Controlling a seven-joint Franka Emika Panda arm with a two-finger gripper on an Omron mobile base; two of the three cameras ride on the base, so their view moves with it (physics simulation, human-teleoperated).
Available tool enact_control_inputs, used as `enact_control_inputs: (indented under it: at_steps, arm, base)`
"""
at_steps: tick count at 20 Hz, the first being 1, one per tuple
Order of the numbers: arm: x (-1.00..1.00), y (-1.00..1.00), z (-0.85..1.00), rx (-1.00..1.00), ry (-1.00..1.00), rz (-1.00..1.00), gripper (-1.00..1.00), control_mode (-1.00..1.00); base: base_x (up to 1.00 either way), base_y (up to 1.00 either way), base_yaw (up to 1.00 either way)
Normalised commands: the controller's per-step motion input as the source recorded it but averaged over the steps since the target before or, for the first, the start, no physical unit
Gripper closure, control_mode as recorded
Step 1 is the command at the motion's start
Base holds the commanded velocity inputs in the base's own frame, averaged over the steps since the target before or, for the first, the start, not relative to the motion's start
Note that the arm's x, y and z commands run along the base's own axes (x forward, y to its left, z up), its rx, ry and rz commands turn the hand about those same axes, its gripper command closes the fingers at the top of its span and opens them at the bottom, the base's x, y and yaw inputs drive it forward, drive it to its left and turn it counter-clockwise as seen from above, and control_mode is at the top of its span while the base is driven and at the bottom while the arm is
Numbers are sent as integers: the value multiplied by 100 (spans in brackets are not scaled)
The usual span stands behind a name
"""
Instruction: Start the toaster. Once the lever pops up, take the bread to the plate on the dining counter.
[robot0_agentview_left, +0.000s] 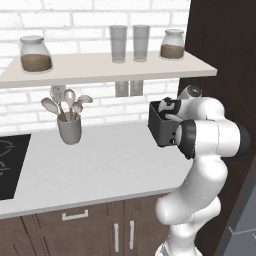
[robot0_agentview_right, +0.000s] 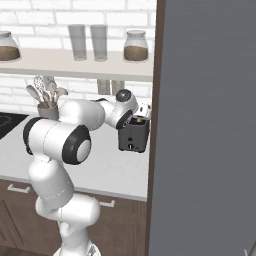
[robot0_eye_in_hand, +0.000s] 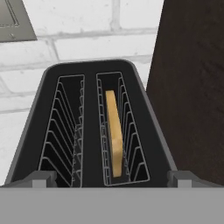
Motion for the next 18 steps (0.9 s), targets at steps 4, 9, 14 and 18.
enact_control_inputs:
  at_steps: [4,9,14,18]
  arm:
    - [0,0,0,0,0,0,-100,-100]
    - [0,0,0,0,0,0,-100,-100]
    - [0,0,0,0,0,0,-100,-100]
    - [0,0,0,0,0,0,-100,-100]
  base:
    - [0,0,0]
    - [0,0,0]
    - [0,0,0]
    - [0,0,0]
